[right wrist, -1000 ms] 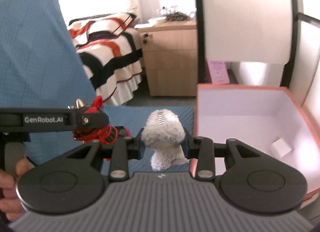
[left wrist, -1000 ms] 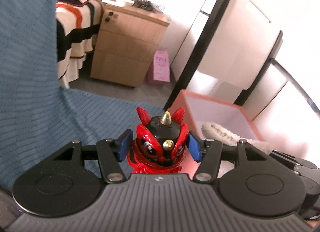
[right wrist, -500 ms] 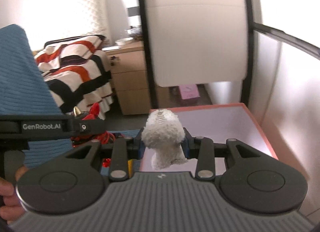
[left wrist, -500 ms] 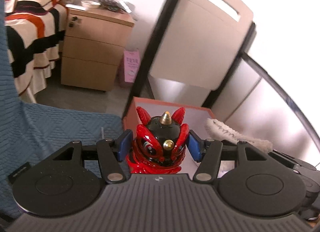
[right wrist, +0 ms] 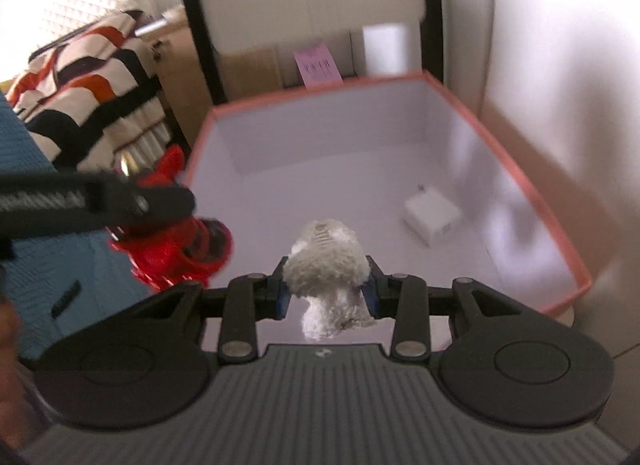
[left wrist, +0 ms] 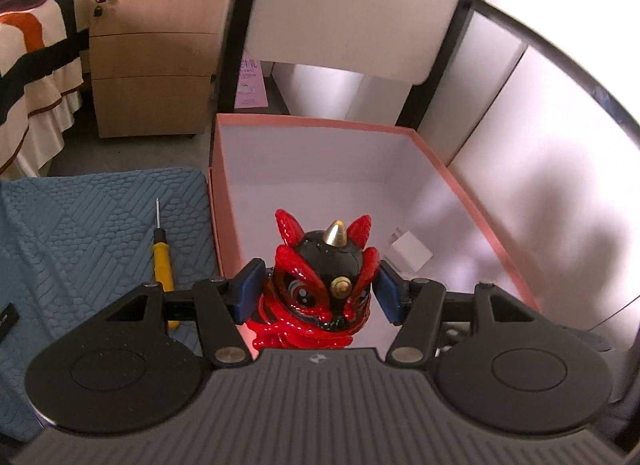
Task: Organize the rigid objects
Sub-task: 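Open both grippers over the box to drop the lion and plush toy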
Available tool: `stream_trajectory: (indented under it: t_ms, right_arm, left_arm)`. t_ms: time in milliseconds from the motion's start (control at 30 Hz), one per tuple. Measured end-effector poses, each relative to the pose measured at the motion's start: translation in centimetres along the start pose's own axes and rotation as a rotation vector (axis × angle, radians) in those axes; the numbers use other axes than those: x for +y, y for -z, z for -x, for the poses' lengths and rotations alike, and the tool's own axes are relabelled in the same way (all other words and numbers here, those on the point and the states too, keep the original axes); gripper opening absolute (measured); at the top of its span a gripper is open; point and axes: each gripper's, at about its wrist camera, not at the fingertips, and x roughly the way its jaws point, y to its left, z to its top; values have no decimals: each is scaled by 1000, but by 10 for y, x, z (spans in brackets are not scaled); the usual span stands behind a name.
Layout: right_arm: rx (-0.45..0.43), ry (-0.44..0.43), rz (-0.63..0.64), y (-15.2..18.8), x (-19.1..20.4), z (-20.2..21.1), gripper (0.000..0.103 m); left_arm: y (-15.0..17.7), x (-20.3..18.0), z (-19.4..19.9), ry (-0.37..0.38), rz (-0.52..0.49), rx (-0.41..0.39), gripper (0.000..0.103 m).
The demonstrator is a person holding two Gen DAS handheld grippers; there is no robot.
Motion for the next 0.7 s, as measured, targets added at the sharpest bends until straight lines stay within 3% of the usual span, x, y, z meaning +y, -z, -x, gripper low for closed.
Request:
stream_trajectory:
  t_ms: [167, 600, 700]
  right_arm:
    - [24, 1, -30, 5, -10, -11, 39]
    - [61, 1, -28, 10, -23, -24, 41]
    - [64, -7, -39, 8, -25, -23, 42]
  left_arm:
    - [0, -6, -12, 42, 17, 30, 64]
    - [23, -8, -48, 13, 16, 130, 66]
    - [23, -8, -45, 19, -5, 122, 80]
